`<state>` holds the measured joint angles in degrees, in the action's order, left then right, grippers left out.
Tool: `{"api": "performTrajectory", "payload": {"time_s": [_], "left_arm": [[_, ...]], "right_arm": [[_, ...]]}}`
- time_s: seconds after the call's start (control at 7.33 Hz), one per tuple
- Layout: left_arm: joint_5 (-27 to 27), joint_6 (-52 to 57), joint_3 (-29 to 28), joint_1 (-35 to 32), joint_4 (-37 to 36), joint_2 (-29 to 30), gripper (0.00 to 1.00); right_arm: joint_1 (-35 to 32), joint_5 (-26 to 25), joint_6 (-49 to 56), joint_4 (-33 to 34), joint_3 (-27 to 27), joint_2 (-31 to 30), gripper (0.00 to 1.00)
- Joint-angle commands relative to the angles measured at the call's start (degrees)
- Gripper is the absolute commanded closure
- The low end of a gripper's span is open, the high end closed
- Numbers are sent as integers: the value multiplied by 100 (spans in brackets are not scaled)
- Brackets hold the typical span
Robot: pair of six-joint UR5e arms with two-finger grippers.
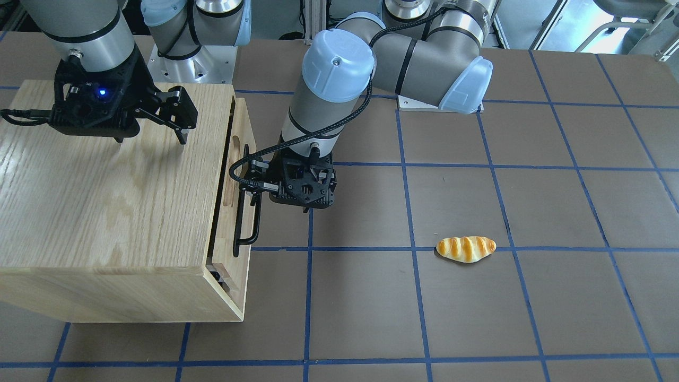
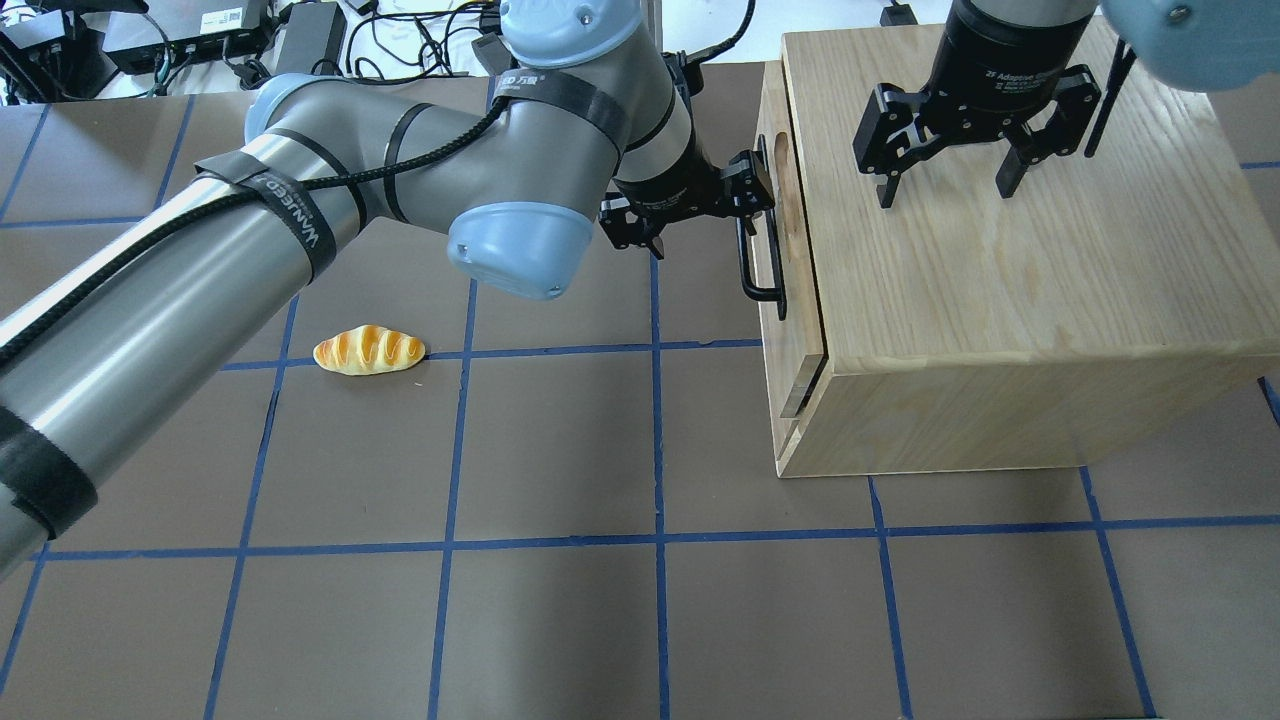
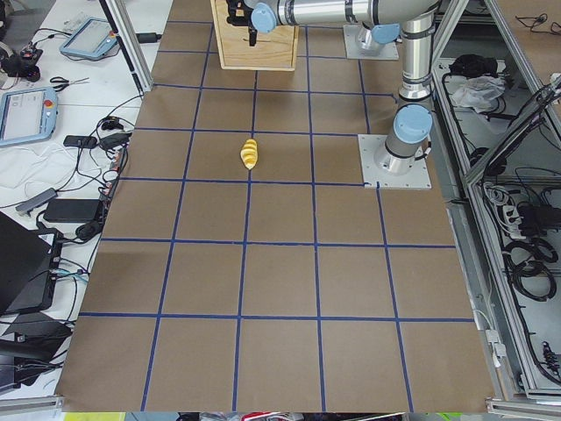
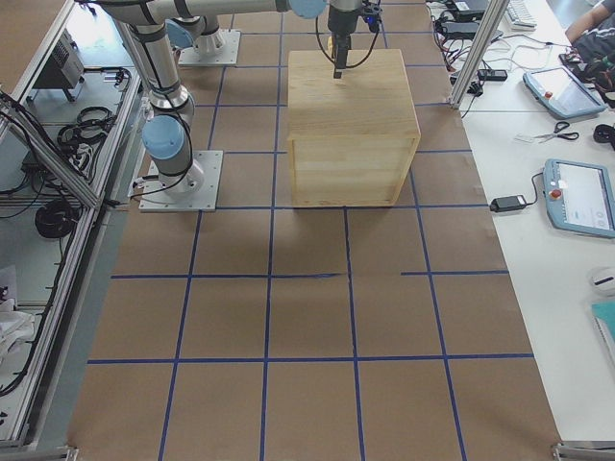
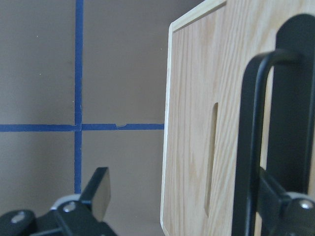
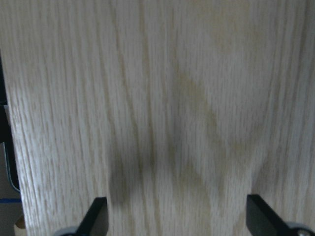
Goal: Open upper drawer
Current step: 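Pull the drawer handle away from the cabinet with the left gripper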
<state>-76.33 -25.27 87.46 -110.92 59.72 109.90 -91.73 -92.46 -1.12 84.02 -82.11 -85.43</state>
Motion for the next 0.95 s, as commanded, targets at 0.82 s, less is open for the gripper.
{"api": "performTrajectory", "payload": {"time_s": [0.82], "left_arm": [[-14,786,517,492,118,-547,0]], "right_arm": [[-3,0,6,0,2,0,0]]}}
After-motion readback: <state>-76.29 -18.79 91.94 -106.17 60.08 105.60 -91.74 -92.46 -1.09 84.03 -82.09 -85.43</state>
